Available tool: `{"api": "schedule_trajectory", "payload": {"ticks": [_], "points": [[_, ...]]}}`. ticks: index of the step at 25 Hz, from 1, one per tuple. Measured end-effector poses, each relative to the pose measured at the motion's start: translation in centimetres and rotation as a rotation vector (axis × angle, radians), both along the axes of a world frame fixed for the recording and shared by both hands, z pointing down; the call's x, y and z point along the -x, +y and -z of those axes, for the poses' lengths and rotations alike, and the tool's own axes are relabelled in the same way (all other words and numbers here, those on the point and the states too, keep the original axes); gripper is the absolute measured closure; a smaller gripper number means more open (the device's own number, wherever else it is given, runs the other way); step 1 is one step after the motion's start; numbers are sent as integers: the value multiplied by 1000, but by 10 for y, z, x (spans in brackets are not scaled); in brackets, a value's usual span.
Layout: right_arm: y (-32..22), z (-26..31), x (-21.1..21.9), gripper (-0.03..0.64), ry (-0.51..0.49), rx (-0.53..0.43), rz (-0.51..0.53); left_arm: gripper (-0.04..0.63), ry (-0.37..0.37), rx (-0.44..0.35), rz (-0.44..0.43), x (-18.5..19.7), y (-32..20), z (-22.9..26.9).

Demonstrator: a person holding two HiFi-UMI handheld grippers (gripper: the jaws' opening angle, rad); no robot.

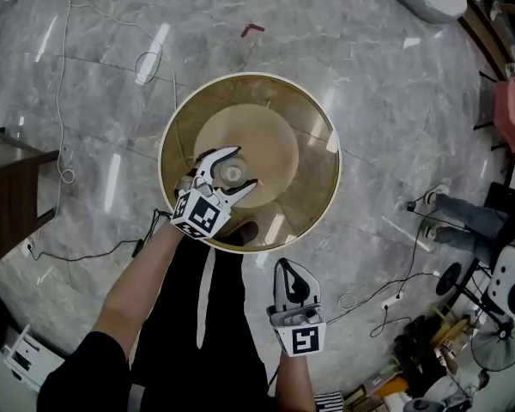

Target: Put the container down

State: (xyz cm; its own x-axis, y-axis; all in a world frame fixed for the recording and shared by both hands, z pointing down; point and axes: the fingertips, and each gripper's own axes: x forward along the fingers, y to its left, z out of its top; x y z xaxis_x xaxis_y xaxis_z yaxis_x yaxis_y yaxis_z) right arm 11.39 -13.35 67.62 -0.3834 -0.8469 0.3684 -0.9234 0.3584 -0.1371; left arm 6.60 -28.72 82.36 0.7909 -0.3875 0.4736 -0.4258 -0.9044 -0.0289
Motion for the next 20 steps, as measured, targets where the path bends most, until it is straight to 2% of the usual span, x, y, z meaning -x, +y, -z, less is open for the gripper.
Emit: {"api": "schedule_trajectory", "payload": {"ticks": [3,9,15,20], "points": [[4,-26,-2,588,-19,6,-6,239,-9,10,3,-6,-4,-39],[5,-73,-8,588,-23,9,-20,239,19,20,-13,-25,-14,-94],[2,-94,-16,588,-30,-3,-50,239,-7,38,-7,-36,-13,-135],[11,-108,-9,588,19,13,-16,239,-43,45,-16,-38,-9,-158]]}}
